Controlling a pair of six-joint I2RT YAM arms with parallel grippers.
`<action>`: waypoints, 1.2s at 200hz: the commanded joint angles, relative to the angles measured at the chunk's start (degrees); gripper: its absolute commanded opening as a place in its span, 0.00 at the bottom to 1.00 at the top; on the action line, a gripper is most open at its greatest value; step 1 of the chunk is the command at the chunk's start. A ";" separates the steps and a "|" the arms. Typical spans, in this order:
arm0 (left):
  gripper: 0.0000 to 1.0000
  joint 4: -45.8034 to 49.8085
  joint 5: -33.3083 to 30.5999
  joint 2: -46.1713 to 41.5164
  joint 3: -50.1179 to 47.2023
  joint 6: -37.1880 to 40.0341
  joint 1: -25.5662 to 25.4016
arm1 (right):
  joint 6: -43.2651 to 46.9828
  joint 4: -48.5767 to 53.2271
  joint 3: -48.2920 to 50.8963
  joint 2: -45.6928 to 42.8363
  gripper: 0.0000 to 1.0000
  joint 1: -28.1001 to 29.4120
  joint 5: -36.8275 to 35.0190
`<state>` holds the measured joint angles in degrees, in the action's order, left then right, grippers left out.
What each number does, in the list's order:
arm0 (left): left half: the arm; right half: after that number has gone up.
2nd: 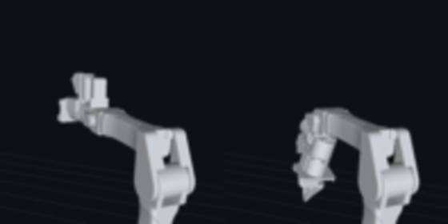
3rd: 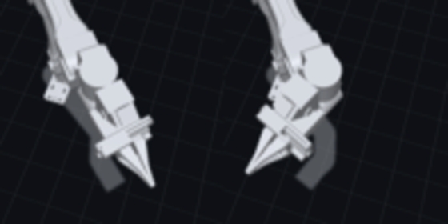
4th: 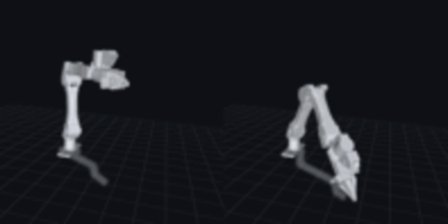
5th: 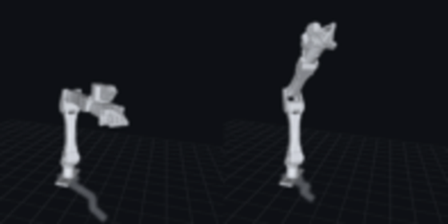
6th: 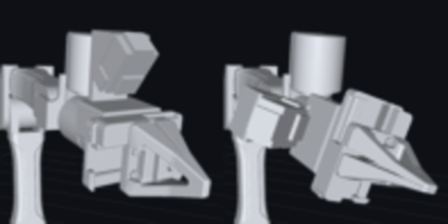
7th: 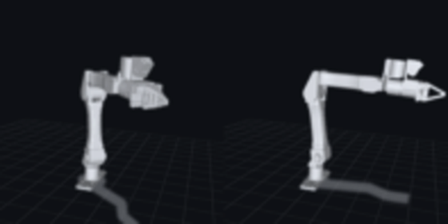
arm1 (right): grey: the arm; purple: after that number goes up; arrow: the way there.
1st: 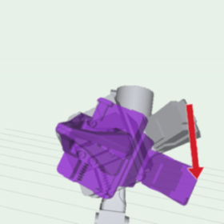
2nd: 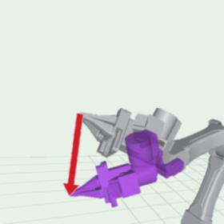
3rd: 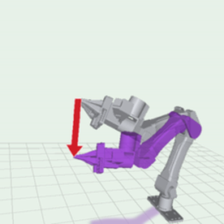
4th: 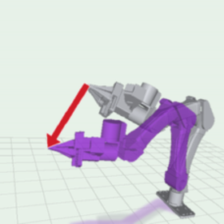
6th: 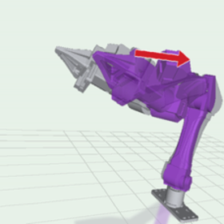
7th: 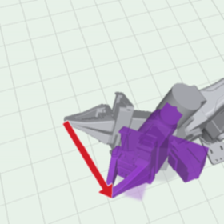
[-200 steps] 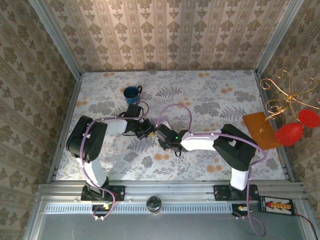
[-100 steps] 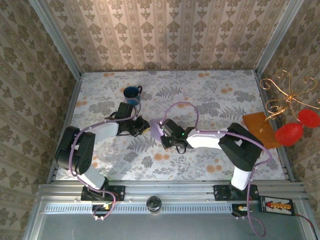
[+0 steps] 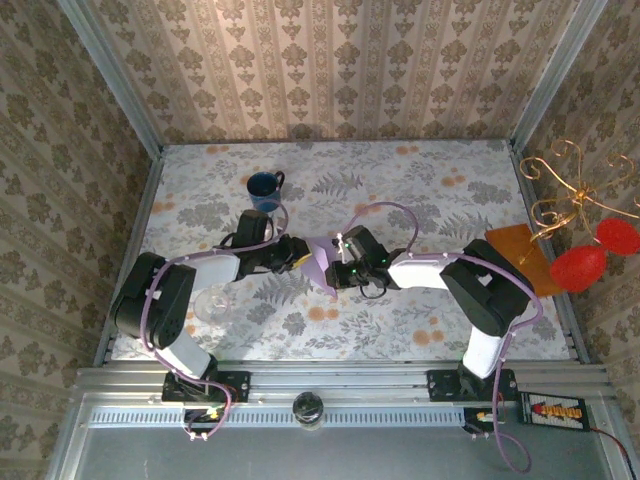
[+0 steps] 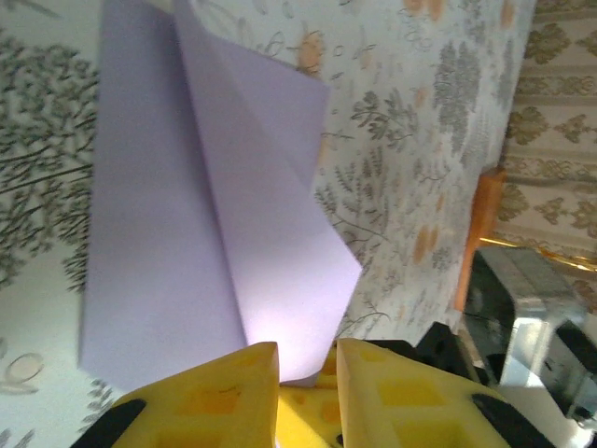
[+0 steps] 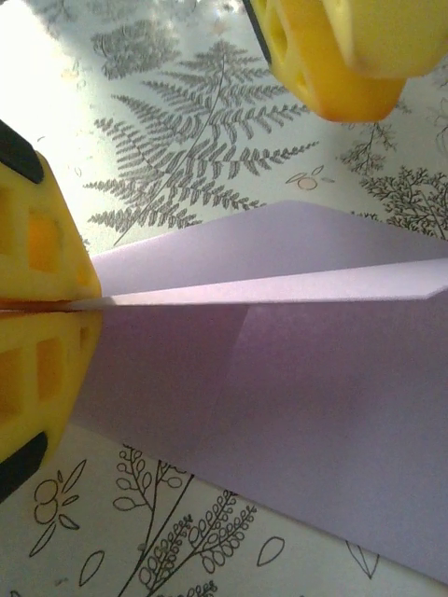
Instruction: Fold a paper plane with a square sheet of paper (pick it up from the middle)
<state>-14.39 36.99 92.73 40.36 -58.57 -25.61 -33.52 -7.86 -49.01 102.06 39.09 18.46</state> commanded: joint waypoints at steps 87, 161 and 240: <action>0.20 -9.40 6.51 7.69 2.22 -0.87 -4.54 | -6.36 -11.94 6.65 1.12 0.12 -4.70 12.07; 0.18 -8.39 7.92 10.35 4.78 0.73 -4.98 | -7.61 -13.85 6.56 2.92 0.12 -5.65 14.24; 0.16 -7.42 7.27 13.26 7.07 0.22 -5.16 | -7.70 -13.34 6.83 2.34 0.14 -6.13 14.16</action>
<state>-22.70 43.77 104.77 45.95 -59.13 -30.46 -40.77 -20.86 -42.70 104.01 33.34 31.79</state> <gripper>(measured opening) 0.168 0.130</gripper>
